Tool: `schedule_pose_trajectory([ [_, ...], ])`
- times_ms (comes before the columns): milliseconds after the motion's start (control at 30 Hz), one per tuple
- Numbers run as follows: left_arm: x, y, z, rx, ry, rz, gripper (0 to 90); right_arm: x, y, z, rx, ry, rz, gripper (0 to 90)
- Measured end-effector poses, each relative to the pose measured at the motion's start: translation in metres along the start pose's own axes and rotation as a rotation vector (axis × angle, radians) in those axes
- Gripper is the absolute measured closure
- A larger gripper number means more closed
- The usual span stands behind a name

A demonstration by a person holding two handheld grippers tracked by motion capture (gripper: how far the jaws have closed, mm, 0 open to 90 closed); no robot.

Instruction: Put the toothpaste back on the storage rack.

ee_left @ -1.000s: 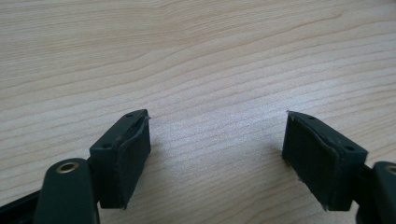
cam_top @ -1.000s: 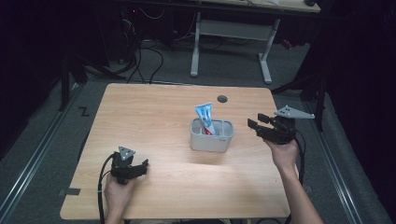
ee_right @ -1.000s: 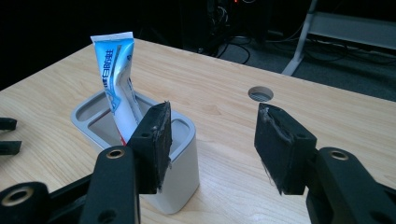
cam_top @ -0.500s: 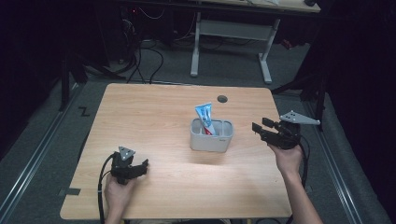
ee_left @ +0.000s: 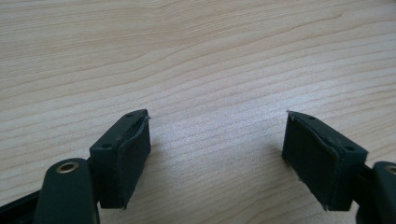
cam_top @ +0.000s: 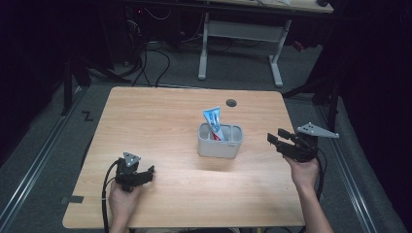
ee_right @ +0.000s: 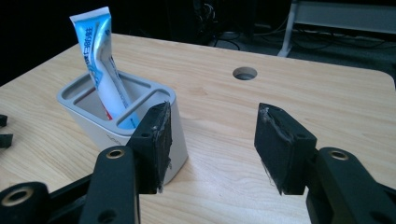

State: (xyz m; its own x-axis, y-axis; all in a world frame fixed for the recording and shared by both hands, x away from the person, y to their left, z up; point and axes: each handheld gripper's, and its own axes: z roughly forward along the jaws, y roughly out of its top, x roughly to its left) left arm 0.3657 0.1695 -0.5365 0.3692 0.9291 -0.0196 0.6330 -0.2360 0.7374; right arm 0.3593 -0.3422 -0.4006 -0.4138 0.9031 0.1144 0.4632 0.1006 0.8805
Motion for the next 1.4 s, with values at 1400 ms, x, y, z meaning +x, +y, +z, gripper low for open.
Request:
schedule_pose_trajectory([
  [1400, 0.000, 0.000, 0.000, 0.000, 0.003, 0.002, 23.8, -0.006, -0.053, 0.005, 0.047, 0.013, 0.084, 44.4],
])
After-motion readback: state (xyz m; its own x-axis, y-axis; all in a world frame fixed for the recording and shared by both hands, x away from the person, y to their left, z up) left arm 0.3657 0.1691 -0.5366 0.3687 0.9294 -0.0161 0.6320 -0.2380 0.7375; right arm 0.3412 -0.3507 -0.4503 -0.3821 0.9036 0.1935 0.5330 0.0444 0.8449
